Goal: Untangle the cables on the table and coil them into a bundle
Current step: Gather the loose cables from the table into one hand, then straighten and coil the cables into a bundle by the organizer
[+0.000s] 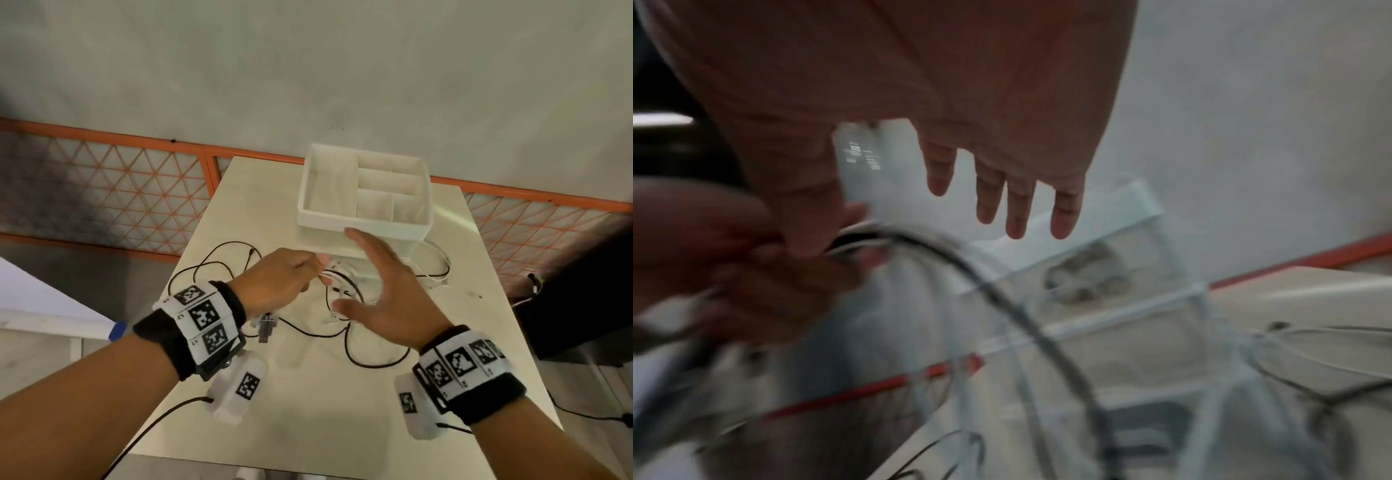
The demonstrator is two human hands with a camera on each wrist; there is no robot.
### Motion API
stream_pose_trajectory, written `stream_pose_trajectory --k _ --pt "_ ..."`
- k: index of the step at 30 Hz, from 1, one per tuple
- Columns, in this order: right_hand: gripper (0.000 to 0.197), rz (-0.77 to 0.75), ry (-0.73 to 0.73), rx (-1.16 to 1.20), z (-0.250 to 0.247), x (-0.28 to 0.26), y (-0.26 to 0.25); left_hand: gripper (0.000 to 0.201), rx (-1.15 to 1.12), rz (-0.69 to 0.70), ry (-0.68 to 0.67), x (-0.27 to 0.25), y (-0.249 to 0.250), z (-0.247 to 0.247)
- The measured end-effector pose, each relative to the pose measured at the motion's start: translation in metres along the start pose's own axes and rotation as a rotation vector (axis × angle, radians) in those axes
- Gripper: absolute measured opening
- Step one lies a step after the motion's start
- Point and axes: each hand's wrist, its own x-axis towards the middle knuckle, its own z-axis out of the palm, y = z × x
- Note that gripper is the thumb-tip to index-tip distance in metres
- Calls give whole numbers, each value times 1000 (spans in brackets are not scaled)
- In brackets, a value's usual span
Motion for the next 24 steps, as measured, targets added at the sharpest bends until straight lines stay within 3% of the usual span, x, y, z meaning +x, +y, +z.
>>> stream_pose_trajectory --k 2,4,6,9,11,13,16,18,20,22,23,24 --pt "79 -58 -92 22 23 7 -12 37 40 40 -96 -2 6 5" --pt "45 -14 -118 18 31 12 -2 37 70 29 -172 -8 3 -2" --pt "19 133 -125 -66 26 11 25 33 176 3 -214 -14 -9 -19" --pt "15 352 -83 -398 21 1 68 28 433 -7 -198 -18 -38 -35" --pt "27 500 -123 -722 29 -2 83 35 523 -36 -151 -17 -57 -31" --pt "48 559 -267 -854 39 -2 82 33 580 -61 -111 -15 -71 -21" --pt "99 379 -496 -685 53 4 60 28 625 -51 -62 -10 -82 -11" --pt "114 250 -558 -404 65 11 32 28 624 26 -74 -7 -82 -5" --pt "95 206 -503 -171 81 17 18 24 563 154 -107 -5 -78 0" --pt "29 232 -413 -193 94 23 11 19 471 263 -129 -4 -74 3" --pt "13 282 -388 -211 95 26 12 20 454 305 -96 -2 -75 4" --pt "27 354 -353 -219 94 28 15 23 466 329 -19 1 -79 3"
